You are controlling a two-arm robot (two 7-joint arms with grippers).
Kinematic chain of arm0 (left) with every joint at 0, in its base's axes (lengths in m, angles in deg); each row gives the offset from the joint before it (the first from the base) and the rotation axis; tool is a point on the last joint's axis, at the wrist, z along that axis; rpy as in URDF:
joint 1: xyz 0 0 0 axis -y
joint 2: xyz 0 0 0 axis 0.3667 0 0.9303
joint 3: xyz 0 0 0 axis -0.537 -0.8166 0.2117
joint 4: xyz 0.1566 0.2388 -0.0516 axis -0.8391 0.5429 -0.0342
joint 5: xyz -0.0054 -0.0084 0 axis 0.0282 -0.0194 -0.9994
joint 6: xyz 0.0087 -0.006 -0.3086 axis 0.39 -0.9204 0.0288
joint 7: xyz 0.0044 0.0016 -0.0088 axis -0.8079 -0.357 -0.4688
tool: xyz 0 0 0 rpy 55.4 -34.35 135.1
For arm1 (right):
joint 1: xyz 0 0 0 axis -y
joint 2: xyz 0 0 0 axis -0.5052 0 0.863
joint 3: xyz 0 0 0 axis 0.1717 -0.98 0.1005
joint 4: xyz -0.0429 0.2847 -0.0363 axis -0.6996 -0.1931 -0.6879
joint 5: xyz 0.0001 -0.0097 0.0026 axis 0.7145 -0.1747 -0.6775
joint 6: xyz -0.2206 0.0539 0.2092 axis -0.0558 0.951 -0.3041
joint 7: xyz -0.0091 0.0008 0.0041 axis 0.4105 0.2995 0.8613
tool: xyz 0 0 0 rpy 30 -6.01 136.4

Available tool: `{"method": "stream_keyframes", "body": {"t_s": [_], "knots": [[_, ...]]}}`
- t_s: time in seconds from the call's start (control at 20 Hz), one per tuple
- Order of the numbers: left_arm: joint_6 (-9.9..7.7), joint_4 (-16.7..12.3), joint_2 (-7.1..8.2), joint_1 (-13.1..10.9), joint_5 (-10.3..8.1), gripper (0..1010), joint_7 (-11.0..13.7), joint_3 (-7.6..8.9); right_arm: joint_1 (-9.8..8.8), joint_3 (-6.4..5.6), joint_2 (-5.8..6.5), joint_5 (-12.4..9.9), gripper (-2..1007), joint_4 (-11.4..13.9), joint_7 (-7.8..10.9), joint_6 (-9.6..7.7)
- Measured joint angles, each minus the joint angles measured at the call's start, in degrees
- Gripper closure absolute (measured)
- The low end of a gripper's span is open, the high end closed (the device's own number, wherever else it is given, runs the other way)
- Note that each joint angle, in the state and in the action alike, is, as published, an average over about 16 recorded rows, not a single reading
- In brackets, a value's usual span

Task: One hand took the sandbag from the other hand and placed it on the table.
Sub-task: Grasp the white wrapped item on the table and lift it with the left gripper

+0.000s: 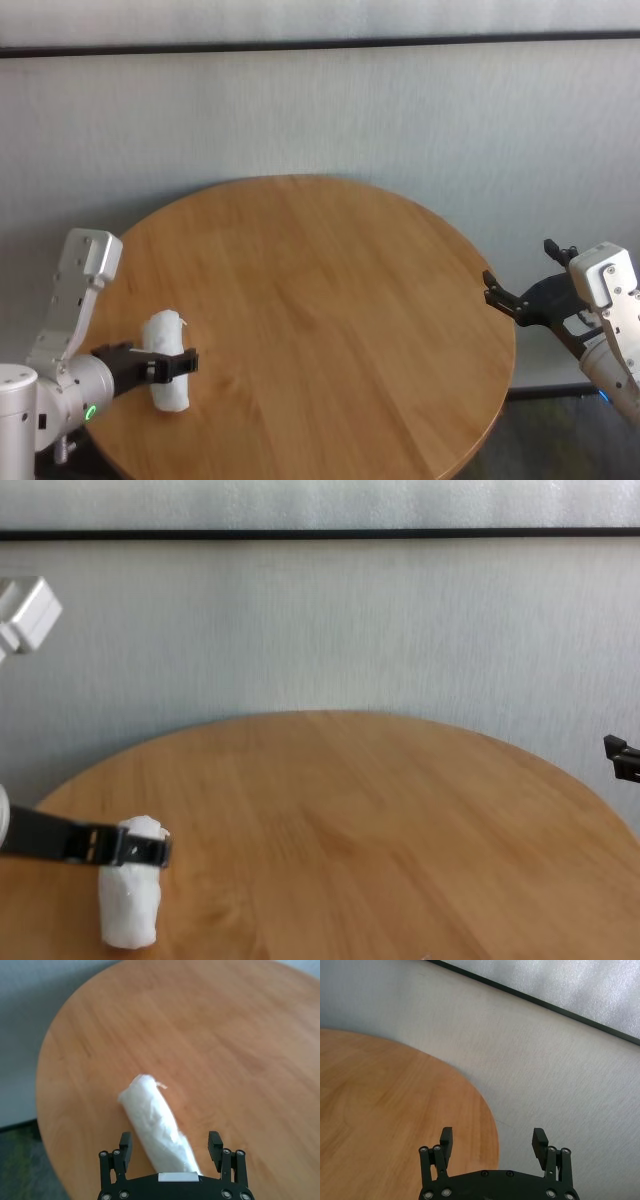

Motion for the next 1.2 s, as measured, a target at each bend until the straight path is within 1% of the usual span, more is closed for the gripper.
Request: {"method": "stream_keyframes", "body": {"t_s": [0.3,0.5,0.75,1.2], "knots": [[-2.84,0.8,-1.47,0.3,0.63,8,-1.5,0.20,0.00,0.00,0.00,0.0,4,0.0,0.00,0.00],[-4.15,1.6,-2.36,0.7,1.23,8,-2.0,0.15,0.00,0.00,0.00,0.0,4,0.0,0.00,0.00],[-4.84,2.3,-3.12,1.1,1.84,8,-1.9,0.01,0.00,0.00,0.00,0.0,4,0.0,0.00,0.00],[-5.76,3.1,-3.83,1.6,2.71,8,-1.1,-0.05,0.00,0.00,0.00,0.0,4,0.0,0.00,0.00]]}}
